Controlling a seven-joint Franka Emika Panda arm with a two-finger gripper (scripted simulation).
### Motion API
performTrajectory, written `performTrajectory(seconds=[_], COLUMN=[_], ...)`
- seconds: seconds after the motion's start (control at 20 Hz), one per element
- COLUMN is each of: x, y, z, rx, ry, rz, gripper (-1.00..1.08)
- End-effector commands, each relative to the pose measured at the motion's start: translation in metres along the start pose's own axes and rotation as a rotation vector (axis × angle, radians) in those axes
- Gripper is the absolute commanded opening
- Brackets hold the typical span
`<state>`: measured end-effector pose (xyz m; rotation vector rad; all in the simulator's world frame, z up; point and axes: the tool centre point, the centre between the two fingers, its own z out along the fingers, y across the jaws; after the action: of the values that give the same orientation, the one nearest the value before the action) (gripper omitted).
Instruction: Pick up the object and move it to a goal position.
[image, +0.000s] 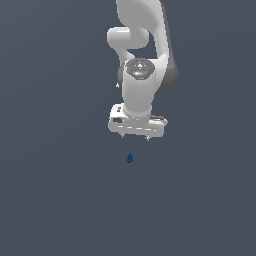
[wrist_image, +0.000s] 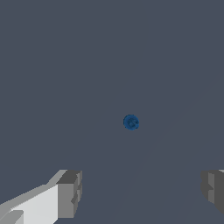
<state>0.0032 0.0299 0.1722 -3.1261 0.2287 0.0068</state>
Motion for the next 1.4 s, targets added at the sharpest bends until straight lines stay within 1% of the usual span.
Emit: performTrajectory(seconds=[0.0, 1.35], x=[0.001, 0.015], y=[0.000, 0.009], z=[0.004, 0.049], rx=[0.002, 0.006], ry=[-0.001, -0.009], rz=[0.059, 0.833], gripper=[1.00, 1.00])
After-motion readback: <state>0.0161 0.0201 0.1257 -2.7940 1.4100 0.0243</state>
